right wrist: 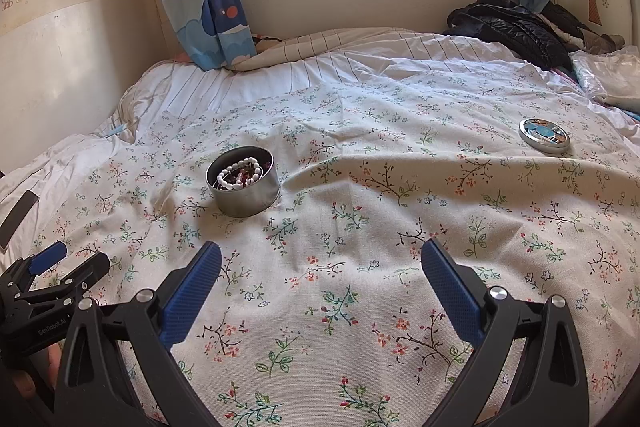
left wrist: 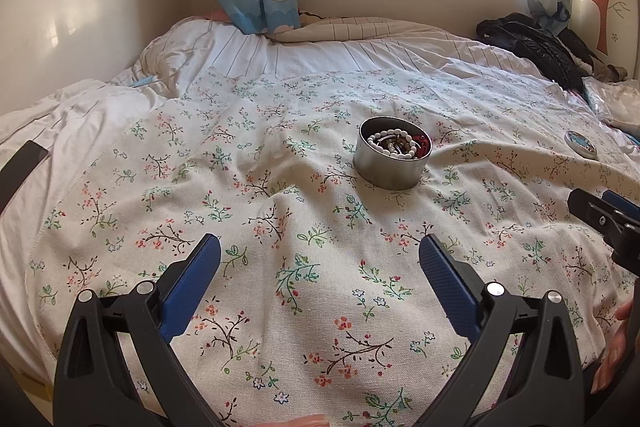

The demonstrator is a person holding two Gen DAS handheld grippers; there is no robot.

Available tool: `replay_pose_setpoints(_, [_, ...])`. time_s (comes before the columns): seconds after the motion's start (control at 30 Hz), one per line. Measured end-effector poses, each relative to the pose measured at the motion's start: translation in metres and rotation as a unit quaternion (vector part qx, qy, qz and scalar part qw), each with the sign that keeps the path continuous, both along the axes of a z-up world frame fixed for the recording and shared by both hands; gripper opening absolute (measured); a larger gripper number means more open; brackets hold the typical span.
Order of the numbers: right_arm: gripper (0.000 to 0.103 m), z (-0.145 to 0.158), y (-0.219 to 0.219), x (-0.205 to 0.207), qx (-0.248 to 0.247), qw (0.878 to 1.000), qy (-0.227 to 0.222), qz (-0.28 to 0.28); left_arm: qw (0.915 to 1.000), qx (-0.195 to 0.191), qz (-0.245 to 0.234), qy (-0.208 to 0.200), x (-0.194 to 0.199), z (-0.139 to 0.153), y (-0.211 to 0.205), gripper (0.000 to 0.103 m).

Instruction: Organize jewelry

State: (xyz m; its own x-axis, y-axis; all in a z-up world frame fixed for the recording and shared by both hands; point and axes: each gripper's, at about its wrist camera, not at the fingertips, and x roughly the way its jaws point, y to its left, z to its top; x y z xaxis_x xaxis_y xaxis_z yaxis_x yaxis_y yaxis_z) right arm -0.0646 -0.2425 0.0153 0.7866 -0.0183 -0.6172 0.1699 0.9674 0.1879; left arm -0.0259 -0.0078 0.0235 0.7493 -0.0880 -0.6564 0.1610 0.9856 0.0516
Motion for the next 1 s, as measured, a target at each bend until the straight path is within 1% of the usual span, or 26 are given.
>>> replay_pose_setpoints(1.0, [0.096,-0.0059,0.0008,0.0001,-0.004,1.000,0.004,0.002,1.0000,0.008,0.002,-0.005,0.0024,0.0031,0.0002,0.096])
